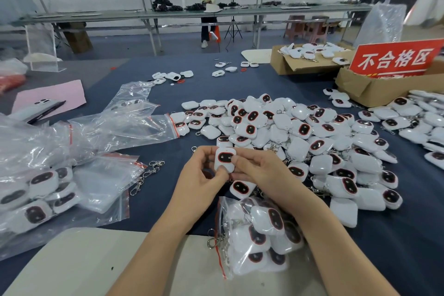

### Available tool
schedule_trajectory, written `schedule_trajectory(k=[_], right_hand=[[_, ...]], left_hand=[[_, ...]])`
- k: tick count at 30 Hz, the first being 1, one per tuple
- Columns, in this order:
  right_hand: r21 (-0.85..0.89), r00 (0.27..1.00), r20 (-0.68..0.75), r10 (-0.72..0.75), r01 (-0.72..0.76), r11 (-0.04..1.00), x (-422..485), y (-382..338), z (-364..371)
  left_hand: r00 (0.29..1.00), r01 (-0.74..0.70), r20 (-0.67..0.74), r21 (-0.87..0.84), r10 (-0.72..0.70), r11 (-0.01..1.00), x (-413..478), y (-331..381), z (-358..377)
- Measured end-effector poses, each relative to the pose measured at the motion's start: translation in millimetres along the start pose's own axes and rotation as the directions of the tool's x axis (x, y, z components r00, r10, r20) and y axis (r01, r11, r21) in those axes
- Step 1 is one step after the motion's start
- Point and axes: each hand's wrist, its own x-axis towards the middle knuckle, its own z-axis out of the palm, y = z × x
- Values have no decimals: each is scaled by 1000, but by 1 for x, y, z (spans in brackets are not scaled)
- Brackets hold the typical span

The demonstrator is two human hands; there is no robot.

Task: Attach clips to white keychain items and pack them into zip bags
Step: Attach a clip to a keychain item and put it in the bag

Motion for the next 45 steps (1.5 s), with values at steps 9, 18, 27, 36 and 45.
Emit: schedule_trajectory(k=[9, 18, 27, 36, 45], right_hand=[[-3, 1000, -18, -10, 10, 1000, 2, 4, 0], [63, 993, -112, 24, -17, 998, 7, 9, -1], [86, 999, -2, 33, -33, 996, 5, 5, -1], [128, 998, -65, 13, -5, 992, 2, 3, -4], [115, 998, -43, 35, -30, 993, 2, 6, -6]], left_hand=[[1000, 0, 7, -10, 0, 1000, 1, -2, -1], [999, -41, 11, -111, 42, 993, 1, -1, 0], [998, -55, -14, -18, 55, 998, 2, -6, 4], [997, -70, 37, -37, 71, 997, 1, -7, 3], [997, -71, -6, -34, 71, 997, 2, -5, 2]])
